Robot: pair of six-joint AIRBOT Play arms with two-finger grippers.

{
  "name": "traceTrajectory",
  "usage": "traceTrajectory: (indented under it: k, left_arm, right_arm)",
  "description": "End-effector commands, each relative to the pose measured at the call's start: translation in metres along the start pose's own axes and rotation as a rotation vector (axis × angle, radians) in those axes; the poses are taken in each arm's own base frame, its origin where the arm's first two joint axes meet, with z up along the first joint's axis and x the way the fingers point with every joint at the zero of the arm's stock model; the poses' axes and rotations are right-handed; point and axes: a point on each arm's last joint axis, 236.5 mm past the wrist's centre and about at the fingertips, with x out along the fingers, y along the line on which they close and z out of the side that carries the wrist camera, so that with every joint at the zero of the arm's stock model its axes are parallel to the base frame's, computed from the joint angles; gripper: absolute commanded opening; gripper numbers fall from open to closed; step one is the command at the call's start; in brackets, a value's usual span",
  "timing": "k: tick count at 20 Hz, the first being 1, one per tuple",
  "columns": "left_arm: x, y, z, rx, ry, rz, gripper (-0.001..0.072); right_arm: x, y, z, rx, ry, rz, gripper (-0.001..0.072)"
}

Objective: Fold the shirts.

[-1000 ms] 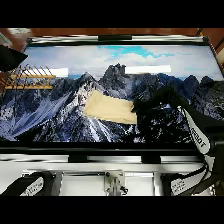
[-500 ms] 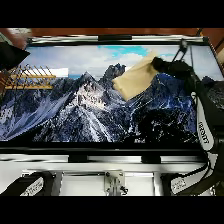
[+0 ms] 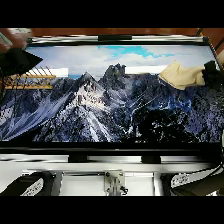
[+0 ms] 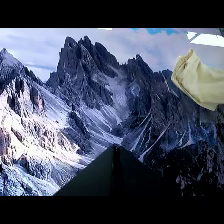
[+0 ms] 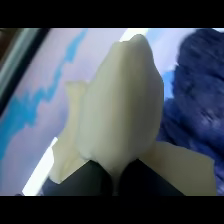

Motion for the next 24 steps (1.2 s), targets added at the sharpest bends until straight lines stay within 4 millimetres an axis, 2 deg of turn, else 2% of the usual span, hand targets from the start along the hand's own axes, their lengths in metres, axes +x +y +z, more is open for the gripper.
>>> traceTrajectory:
  k: [1,2,4,9,11,13,14,16,18,19,20,22,23,24]
  left_arm:
    - [0.011,0.004,-0.017,-0.015,0.043,-0.001,0.0033]
    - [0.014,0.007,-0.020,-0.022,0.047,0.003,0.0033]
    - [0.019,0.012,-0.023,-0.033,0.046,0.010,0.0033]
    - [0.020,0.013,-0.024,-0.020,0.048,0.011,0.0033]
    - [0.020,0.013,-0.024,0.017,0.048,0.010,0.0033]
    - [0.020,0.014,-0.024,0.017,0.048,0.010,0.0033]
    - [0.020,0.013,-0.024,0.017,0.048,0.010,0.0033]
    - [0.020,0.015,-0.023,0.015,0.047,0.013,0.0033]
    - [0.018,0.018,-0.023,0.012,0.048,0.020,0.0033]
    - [0.018,0.021,-0.023,0.028,0.049,0.028,0.0033]
    - [0.017,0.026,-0.022,0.062,0.048,0.045,0.0032]
    - [0.023,0.045,-0.023,0.146,0.078,0.112,0.0032]
    - [0.029,0.060,-0.029,0.170,0.131,0.158,0.0032]
    - [0.036,0.076,-0.038,0.197,0.205,0.208,0.0032]
  right_arm:
    - [-0.020,-0.090,-0.059,0.245,0.237,-0.340,0.0059]
    - [-0.028,-0.095,-0.083,0.281,0.322,-0.388,0.0059]
    - [-0.038,-0.087,-0.113,0.284,0.439,-0.408,0.0059]
    - [-0.047,-0.055,-0.157,0.265,0.593,-0.369,0.0059]
    - [-0.045,-0.046,-0.168,0.241,0.609,-0.365,0.0060]
    - [-0.045,-0.046,-0.172,0.223,0.611,-0.382,0.0070]
    - [-0.046,-0.052,-0.170,0.219,0.598,-0.406,0.0111]
    - [-0.054,-0.066,-0.168,0.194,0.614,-0.452,0.0518]
    - [-0.072,-0.068,-0.164,0.149,0.647,-0.459,0.0537]
    - [-0.083,-0.065,-0.154,0.140,0.637,-0.459,0.0537]
    - [-0.092,-0.054,-0.138,0.113,0.605,-0.427,0.0537]
    - [-0.102,-0.002,-0.093,-0.045,0.448,-0.273,0.0536]
    - [-0.109,0.039,-0.068,-0.159,0.332,-0.167,0.0537]
    - [-0.118,0.084,-0.051,-0.278,0.222,-0.057,0.0536]
